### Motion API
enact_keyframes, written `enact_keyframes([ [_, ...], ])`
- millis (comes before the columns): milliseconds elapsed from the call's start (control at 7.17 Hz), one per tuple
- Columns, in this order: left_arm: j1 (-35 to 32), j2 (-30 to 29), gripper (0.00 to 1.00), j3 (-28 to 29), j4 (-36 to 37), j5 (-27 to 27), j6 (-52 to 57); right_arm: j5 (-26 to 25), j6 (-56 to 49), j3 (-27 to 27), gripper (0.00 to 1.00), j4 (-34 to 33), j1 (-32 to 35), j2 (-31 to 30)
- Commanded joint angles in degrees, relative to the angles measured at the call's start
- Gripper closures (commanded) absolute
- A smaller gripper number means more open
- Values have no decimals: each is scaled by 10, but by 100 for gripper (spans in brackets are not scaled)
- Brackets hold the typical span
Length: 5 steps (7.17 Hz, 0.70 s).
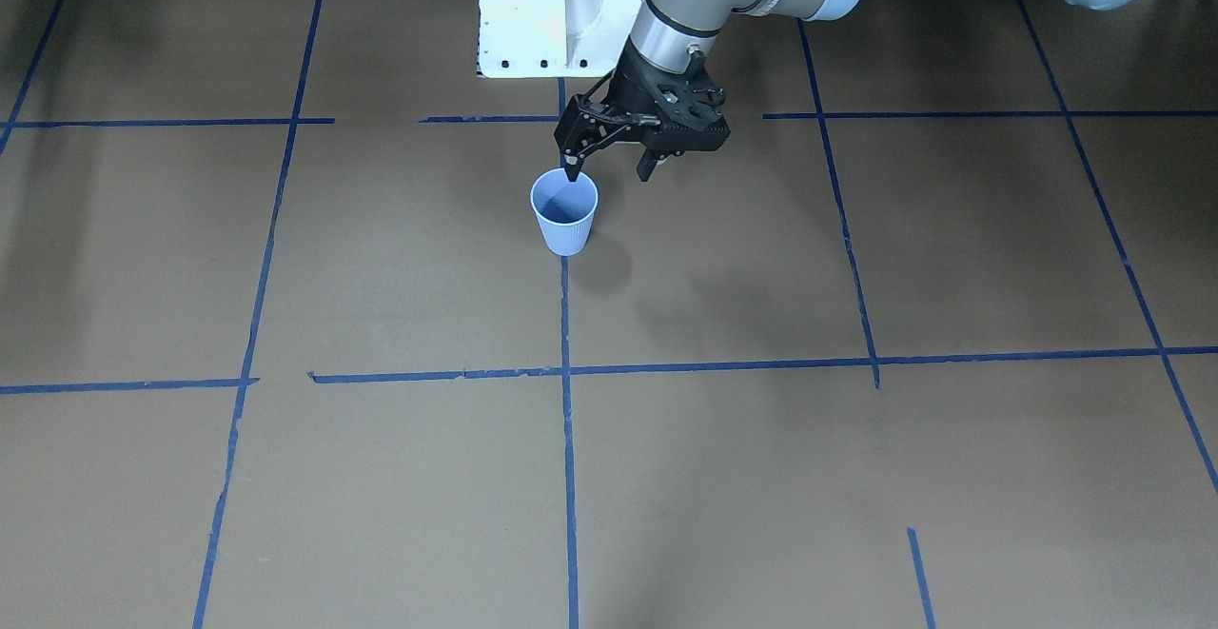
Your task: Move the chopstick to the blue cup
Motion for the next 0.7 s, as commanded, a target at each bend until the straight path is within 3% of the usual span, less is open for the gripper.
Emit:
enact_keyframes([
  [0, -2, 5, 0, -5, -1, -1, -2, -2, -20, -76, 7, 10, 9, 21],
  [419, -2, 6, 0, -6, -2, 1, -4, 0, -54, -101, 7, 56, 18, -11],
  [558, -1, 7, 0, -5, -4, 1, -4, 4, -50, -121, 12, 57, 18, -5],
])
